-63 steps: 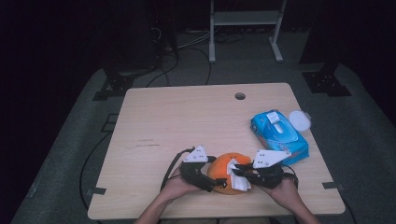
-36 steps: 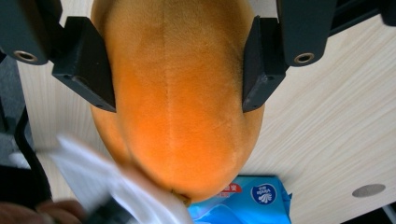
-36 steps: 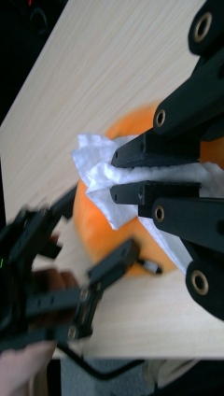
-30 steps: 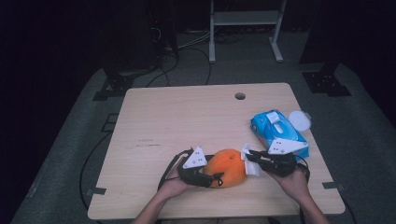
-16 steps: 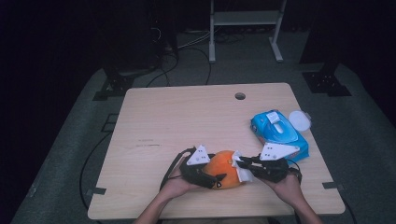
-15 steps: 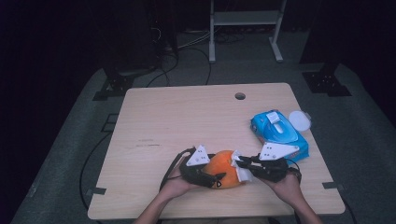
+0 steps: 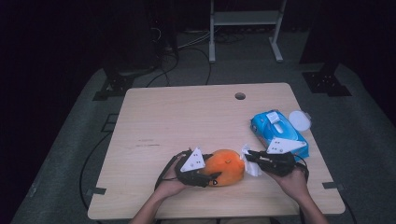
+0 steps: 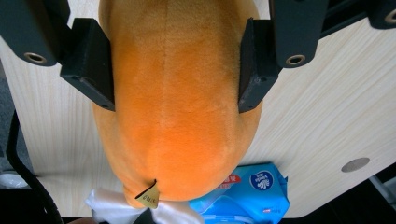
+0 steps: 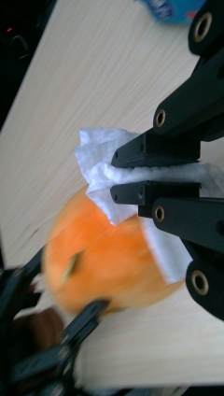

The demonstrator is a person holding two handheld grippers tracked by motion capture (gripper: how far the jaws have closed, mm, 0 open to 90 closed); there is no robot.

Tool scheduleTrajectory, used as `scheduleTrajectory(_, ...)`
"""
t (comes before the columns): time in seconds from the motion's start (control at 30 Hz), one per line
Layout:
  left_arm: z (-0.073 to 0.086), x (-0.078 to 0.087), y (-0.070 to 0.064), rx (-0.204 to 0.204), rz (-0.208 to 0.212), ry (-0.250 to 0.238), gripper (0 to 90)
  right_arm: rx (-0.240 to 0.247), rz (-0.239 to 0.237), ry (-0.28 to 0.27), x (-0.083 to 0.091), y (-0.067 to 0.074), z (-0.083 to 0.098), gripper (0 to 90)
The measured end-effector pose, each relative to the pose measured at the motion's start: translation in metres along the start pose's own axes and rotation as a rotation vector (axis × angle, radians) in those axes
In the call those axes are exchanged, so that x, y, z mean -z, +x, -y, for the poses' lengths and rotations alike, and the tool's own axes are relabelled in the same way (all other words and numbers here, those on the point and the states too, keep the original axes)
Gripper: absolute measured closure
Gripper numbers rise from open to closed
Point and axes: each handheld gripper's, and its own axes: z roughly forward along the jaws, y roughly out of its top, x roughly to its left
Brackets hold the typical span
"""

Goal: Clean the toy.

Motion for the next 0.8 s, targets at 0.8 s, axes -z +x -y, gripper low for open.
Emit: scheduleTrajectory(0.8,0.001,-0.005,-0.003,0.017,-0.004,-0.013,33.7,0.044,-0.102,0.019,-0.005,0.012,-0.008,81.2)
